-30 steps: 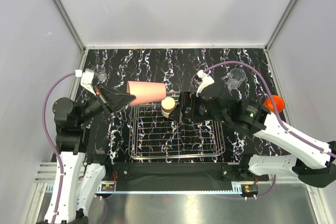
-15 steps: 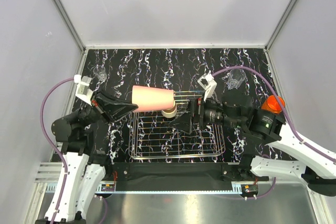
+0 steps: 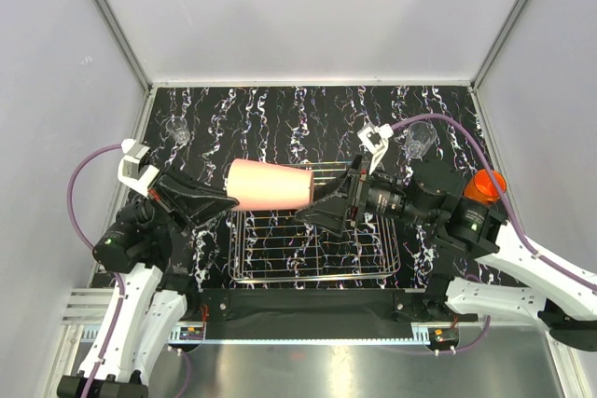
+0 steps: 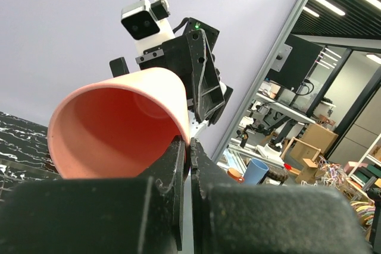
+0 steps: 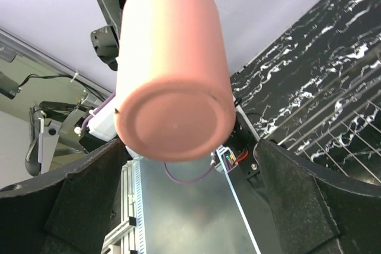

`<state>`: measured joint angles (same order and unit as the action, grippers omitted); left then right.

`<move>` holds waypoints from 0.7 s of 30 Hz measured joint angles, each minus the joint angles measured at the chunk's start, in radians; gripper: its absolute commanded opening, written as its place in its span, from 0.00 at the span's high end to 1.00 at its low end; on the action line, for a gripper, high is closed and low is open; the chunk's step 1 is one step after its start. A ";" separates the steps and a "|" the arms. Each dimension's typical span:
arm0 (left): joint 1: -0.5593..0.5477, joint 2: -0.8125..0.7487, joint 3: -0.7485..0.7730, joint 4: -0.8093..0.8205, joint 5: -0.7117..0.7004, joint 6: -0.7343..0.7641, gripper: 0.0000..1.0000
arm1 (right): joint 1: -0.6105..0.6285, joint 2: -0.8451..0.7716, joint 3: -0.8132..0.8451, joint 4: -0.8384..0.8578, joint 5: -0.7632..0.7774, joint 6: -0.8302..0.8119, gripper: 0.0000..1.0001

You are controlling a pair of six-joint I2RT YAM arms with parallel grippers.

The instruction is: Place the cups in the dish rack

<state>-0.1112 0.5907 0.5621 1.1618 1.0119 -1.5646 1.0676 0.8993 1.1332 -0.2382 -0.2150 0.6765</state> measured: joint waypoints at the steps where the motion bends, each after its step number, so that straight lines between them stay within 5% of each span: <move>1: -0.001 -0.004 0.000 -0.001 -0.001 0.000 1.00 | 0.000 0.005 0.001 0.016 -0.006 -0.002 0.01; 10: -0.009 -0.035 0.000 -0.028 -0.003 0.009 1.00 | 0.000 0.060 0.032 0.085 -0.014 -0.018 0.08; 13: -0.011 -0.035 0.000 -0.035 -0.003 0.012 1.00 | 0.000 0.060 0.033 0.094 -0.014 -0.019 0.18; 17: -0.013 -0.035 -0.001 -0.039 -0.005 0.013 1.00 | 0.000 0.060 0.034 0.108 -0.014 -0.022 0.39; 21: -0.016 -0.036 -0.003 -0.043 -0.017 0.013 1.00 | 0.000 0.062 0.037 0.114 -0.013 -0.022 0.92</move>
<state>-0.1276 0.5549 0.5587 1.1191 0.9951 -1.5520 1.0676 0.9615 1.1698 -0.1246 -0.2279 0.6544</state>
